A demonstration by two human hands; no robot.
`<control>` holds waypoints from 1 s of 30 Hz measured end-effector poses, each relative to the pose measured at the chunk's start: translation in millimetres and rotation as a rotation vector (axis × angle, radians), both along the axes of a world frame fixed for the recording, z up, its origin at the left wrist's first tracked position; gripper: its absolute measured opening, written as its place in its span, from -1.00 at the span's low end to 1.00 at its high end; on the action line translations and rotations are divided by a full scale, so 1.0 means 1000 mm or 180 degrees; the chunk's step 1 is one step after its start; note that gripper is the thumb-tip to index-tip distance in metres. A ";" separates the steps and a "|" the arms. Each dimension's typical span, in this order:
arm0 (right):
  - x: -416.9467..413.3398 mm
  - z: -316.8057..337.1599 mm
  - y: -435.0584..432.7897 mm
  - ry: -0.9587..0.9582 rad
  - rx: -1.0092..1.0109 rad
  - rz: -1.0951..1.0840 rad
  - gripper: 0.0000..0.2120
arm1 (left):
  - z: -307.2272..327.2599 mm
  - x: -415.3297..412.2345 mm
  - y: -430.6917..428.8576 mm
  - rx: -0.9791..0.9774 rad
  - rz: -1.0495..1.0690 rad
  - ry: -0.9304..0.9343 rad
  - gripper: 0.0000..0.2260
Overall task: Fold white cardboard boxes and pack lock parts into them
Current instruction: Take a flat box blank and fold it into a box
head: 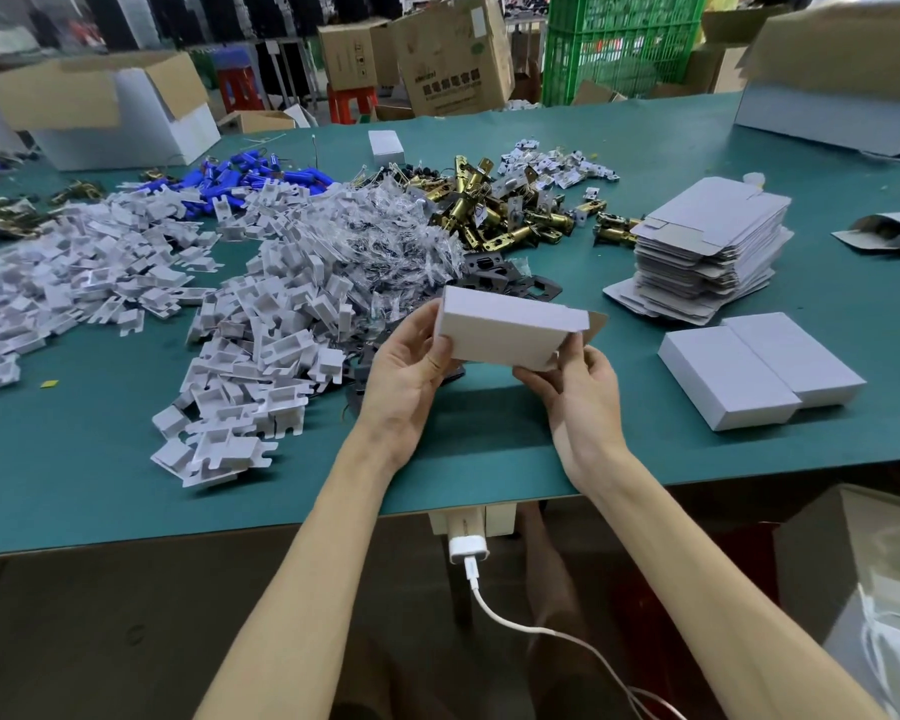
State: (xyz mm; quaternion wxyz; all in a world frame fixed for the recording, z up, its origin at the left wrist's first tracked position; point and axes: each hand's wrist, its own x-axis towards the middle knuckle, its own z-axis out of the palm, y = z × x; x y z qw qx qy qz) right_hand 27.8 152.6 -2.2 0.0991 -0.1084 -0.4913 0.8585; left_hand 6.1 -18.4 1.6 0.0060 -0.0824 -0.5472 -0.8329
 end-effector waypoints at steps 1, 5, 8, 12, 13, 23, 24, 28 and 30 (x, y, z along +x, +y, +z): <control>-0.001 0.001 0.000 0.0013 -0.0150 0.0053 -0.61 | 0.000 0.001 0.001 -0.0051 -0.0029 0.0038 -0.61; 0.002 0.005 0.005 0.0031 -0.0991 0.0348 -0.62 | 0.001 0.006 0.006 -0.0221 -0.0313 0.0182 -0.63; 0.003 0.006 0.007 -0.0002 -0.1180 0.0426 -0.57 | -0.003 0.006 0.009 -0.0566 -0.0340 0.0290 -0.68; 0.004 0.006 0.010 -0.0049 -0.1232 0.0319 -0.69 | -0.002 0.004 0.007 -0.0430 -0.0293 0.0090 -0.73; 0.004 0.006 0.010 -0.0064 -0.1281 0.0289 -0.70 | -0.001 0.004 0.007 -0.0338 -0.0326 -0.0003 -0.77; 0.003 0.004 0.009 -0.0082 -0.0906 0.0546 -0.47 | -0.001 0.001 0.007 -0.0070 0.0304 -0.0253 -0.80; 0.004 0.004 0.009 -0.0052 -0.0814 0.0596 -0.42 | -0.001 0.002 0.006 -0.0066 0.0261 -0.0209 -0.74; 0.005 0.001 0.009 0.0054 -0.0738 0.0642 -0.37 | 0.001 0.001 0.005 0.0042 0.0092 -0.0269 -0.61; 0.005 0.002 0.010 0.0072 -0.0849 0.0585 -0.40 | 0.001 0.001 0.004 0.0078 0.0173 -0.0372 -0.63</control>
